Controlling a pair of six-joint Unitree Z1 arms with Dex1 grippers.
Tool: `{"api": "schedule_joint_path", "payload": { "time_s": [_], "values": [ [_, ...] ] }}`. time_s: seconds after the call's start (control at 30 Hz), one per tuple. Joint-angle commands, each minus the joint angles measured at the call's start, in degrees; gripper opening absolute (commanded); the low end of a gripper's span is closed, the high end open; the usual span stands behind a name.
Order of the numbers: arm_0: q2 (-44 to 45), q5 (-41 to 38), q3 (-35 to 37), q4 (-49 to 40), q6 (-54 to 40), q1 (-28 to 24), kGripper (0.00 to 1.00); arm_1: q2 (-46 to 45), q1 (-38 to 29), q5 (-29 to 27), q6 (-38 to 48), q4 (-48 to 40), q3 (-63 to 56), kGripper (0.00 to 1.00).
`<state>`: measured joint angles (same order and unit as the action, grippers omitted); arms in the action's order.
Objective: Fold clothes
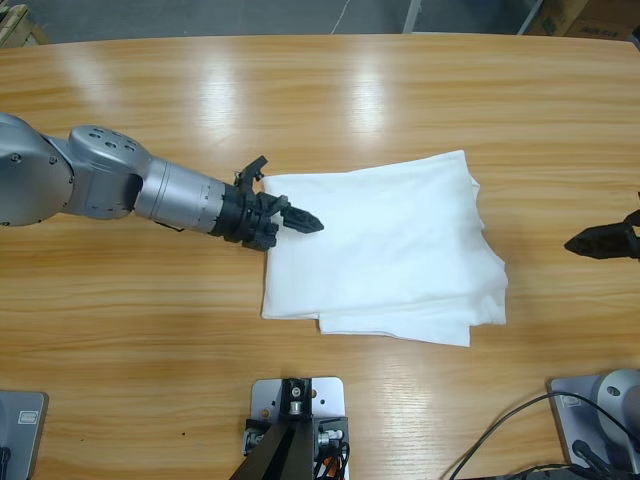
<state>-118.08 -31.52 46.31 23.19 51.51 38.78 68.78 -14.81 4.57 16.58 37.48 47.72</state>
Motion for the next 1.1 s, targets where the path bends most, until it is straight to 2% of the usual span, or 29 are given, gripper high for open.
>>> {"api": "schedule_joint_path", "payload": {
  "time_s": [0.03,0.23,0.37,0.57,0.77,0.93,1.1],
  "values": [
    [-2.6,1.8,-1.8,-1.4,0.0,0.7,0.000,1.3,1.4,1.7,0.5,-0.8,-2.4,0.987],
    [-1.3,7.4,-3.4,-4.5,0.9,0.9,0.000,1.3,1.7,1.8,0.6,-1.5,-2.7,0.987],
    [2.9,10.8,-3.9,-16.8,-0.7,-1.6,0.000,1.4,2.1,2.1,0.8,-2.8,-3.5,0.987],
    [9.6,16.1,-2.2,-35.3,-8.7,-9.8,0.000,2.7,2.2,3.0,1.3,-5.3,-4.0,0.987],
    [14.2,25.8,-1.3,-48.0,-15.0,-14.1,0.000,3.4,2.2,3.7,2.1,-7.0,-5.0,0.987],
    [16.4,31.9,-1.4,-53.9,-20.7,-20.7,0.000,3.1,2.2,4.0,2.6,-7.4,-5.9,0.987],
    [18.9,31.4,-0.3,-55.1,-21.3,-21.2,0.000,2.7,2.2,4.1,3.1,-7.4,-6.5,0.987]
  ]
}}
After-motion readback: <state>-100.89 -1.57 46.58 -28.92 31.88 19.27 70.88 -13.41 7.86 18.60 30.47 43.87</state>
